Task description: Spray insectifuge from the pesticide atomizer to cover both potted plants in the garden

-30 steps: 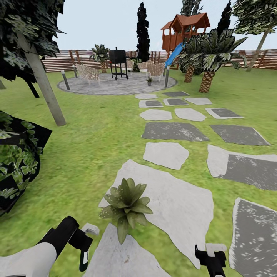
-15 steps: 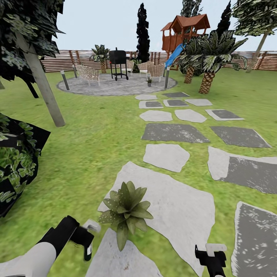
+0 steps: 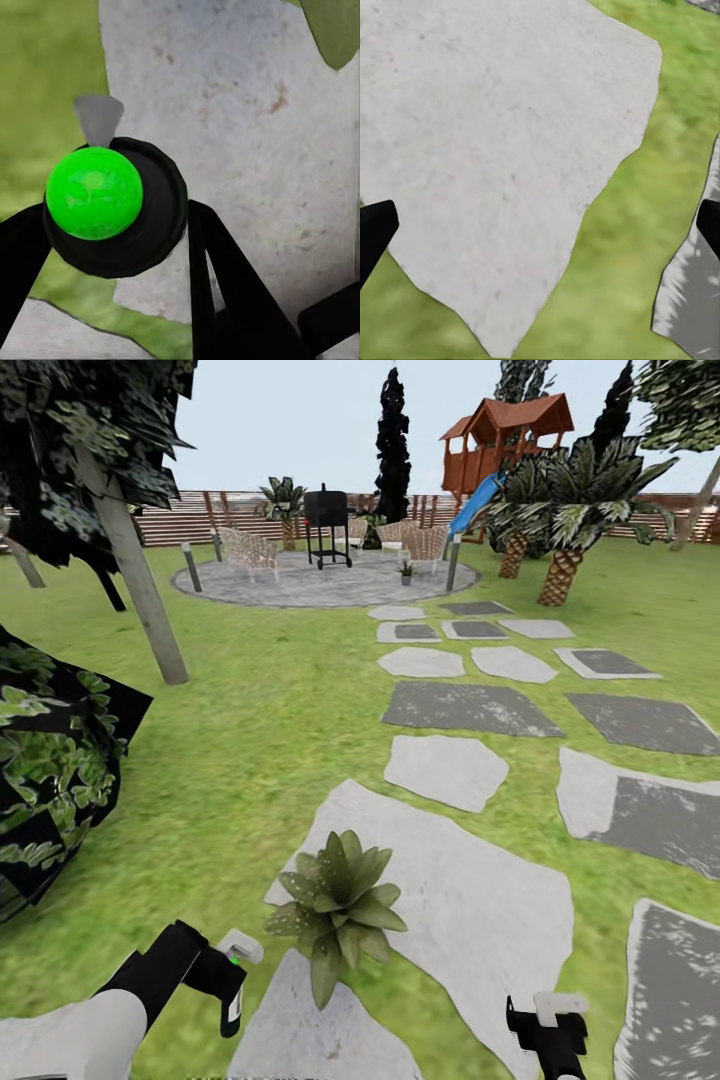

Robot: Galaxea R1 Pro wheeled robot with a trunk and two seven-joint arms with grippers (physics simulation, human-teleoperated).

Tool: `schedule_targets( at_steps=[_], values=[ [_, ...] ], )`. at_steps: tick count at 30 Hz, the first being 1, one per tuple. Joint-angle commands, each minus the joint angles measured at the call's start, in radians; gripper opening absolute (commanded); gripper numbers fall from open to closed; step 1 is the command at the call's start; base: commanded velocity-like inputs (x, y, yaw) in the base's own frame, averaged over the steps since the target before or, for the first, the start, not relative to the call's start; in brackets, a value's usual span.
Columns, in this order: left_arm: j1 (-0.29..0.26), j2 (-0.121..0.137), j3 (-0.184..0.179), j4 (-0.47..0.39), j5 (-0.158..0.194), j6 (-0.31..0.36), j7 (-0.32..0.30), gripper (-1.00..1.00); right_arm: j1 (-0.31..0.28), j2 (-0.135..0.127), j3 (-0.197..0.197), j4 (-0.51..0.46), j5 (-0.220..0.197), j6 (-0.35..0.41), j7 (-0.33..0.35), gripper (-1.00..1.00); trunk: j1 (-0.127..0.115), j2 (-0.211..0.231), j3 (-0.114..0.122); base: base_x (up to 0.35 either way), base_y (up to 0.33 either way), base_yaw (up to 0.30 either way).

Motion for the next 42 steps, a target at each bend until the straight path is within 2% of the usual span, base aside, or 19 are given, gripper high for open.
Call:
schedule_targets(
  at_steps=[1, 13, 18, 24, 29, 42],
  values=[
    [-0.001, -0.001, 0.006, -0.002, -0.007, 0.007, -0.007, -1.0, 0.0, 0.0, 0.008, 0.0, 0.001, 0.0, -0.008, 1.0, 0.0, 0.0, -0.001, 0.0, -0.252, 0.276],
    [-0.001, 0.001, 0.005, 0.0, -0.01, 0.027, -0.007, -1.0, 0.0, 0.0, 0.008, 0.0, 0.001, 0.0, -0.008, 1.0, 0.0, 0.0, -0.001, -0.001, -0.272, 0.054],
    [-0.001, 0.001, 0.005, 0.0, -0.011, 0.03, -0.007, -1.0, 0.0, 0.0, 0.008, 0.0, 0.001, 0.0, -0.008, 1.0, 0.0, 0.0, -0.001, -0.171, -0.24, 0.189],
    [0.001, 0.002, 0.004, 0.0, -0.011, 0.051, -0.007, -1.0, 0.0, 0.001, 0.008, 0.0, 0.001, 0.0, -0.008, 1.0, 0.0, 0.0, -0.001, -0.078, -0.076, 0.268],
    [0.002, 0.001, 0.005, 0.0, -0.012, 0.053, -0.007, -1.0, 0.0, 0.0, 0.008, 0.0, 0.001, 0.0, -0.008, 1.0, 0.0, 0.0, -0.001, -0.002, -0.026, 0.057],
    [0.001, -0.001, 0.005, -0.001, -0.01, 0.052, -0.007, -1.0, 0.0, 0.001, 0.008, 0.0, 0.001, 0.0, -0.008, 1.0, 0.0, 0.0, -0.001, 0.039, -0.253, 0.052]
  ],
)
